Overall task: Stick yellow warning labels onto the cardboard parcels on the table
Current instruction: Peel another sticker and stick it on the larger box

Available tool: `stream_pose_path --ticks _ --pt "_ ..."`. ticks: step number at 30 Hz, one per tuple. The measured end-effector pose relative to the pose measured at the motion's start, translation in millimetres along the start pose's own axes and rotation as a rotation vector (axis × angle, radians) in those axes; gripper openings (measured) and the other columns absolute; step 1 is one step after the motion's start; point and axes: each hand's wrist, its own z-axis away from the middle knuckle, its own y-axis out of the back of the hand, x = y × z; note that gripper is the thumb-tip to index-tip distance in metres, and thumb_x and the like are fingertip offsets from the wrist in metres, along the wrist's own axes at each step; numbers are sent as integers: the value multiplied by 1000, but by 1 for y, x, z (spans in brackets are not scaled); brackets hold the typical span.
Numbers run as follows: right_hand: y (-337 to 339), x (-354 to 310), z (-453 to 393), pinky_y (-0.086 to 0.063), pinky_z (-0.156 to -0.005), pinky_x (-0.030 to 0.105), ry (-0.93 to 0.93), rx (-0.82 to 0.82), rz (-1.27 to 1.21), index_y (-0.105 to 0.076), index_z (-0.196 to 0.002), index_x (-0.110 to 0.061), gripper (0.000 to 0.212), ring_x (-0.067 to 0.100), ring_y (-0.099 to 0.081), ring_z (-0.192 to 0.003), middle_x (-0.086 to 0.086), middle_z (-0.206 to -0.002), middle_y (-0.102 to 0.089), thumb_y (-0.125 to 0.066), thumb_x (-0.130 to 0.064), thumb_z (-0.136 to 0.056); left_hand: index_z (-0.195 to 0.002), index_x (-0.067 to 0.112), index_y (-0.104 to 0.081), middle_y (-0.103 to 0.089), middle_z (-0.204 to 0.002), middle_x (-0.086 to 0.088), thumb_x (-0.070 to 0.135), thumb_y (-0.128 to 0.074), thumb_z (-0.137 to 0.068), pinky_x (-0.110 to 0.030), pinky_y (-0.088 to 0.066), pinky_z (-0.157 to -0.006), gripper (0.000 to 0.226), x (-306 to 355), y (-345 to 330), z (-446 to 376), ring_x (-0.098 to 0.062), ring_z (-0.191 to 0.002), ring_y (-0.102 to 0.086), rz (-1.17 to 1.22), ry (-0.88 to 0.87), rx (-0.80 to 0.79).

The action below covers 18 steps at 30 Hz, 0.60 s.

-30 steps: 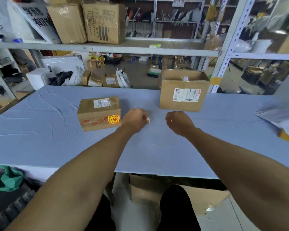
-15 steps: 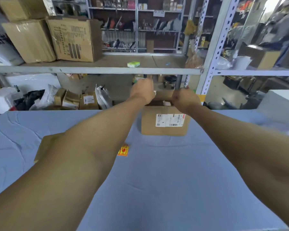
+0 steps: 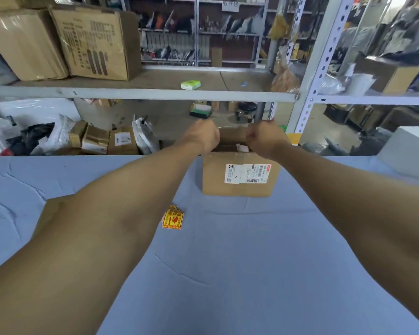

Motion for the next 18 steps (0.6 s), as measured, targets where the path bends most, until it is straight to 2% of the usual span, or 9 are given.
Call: stream_pose_path --ticks 5,7,10,12,13,14,16,18 --pt "-5 -39 8 -49 -72 37 17 -45 -2 -58 -75 -15 20 30 -59 -79 11 -80 -62 -43 -13 -88 -85 20 -78 -76 -101 -5 11 -55 -86 -39 -56 -93 25 -35 23 43 -28 -99 -66 -52 -2 -32" --pt "-10 -71 10 -48 -72 37 52 -67 -28 -60 -75 -14 21 31 -58 -80 14 -85 -65 -44 -15 -87 -84 21 -78 -76 -99 -7 10 -56 -84 -37 -57 -87 24 -60 37 66 -29 -96 -67 -79 47 -42" --pt "-23 -129 17 -53 -82 41 172 -126 -61 -68 -78 -13 23 35 -64 -90 14 -93 -72 -46 -12 -82 -88 16 -75 -73 -99 -10 13 -56 -83 -34 -53 -79 20 -105 62 110 -31 -95 -66 -143 147 -43" --pt "-34 -168 29 -55 -84 43 233 -169 -114 -68 -77 -19 24 33 -64 -94 10 -95 -73 -46 -11 -77 -92 10 -73 -71 -110 -14 17 -56 -85 -38 -54 -86 19 -138 79 145 -36 -105 -65 -166 230 -22" --pt "-41 -187 36 -55 -84 43 257 -183 -137 -69 -77 -20 24 32 -64 -94 8 -95 -73 -46 -11 -77 -101 8 -72 -69 -118 -15 19 -58 -88 -39 -53 -91 22 -156 86 162 -36 -111 -63 -190 261 -10" --pt "-49 -204 43 -55 -85 43 289 -201 -159 -68 -77 -20 24 31 -64 -93 7 -95 -73 -47 -10 -79 -114 10 -70 -67 -125 -14 24 -62 -89 -40 -52 -96 30 -172 92 179 -34 -116 -61 -175 306 3" --pt "-67 -231 59 -53 -87 40 339 -252 -186 -68 -82 -22 20 32 -64 -94 10 -98 -73 -52 -11 -83 -135 17 -54 -57 -137 -14 37 -73 -83 -43 -46 -104 60 -199 101 214 -34 -126 -52 -103 405 -11" --pt "-79 -249 72 -51 -83 36 326 -288 -243 -66 -102 -18 18 34 -64 -98 13 -105 -70 -57 -21 -87 -149 29 -32 -39 -149 -17 49 -77 -77 -51 -36 -111 87 -220 103 242 -41 -139 -34 -146 469 -94"
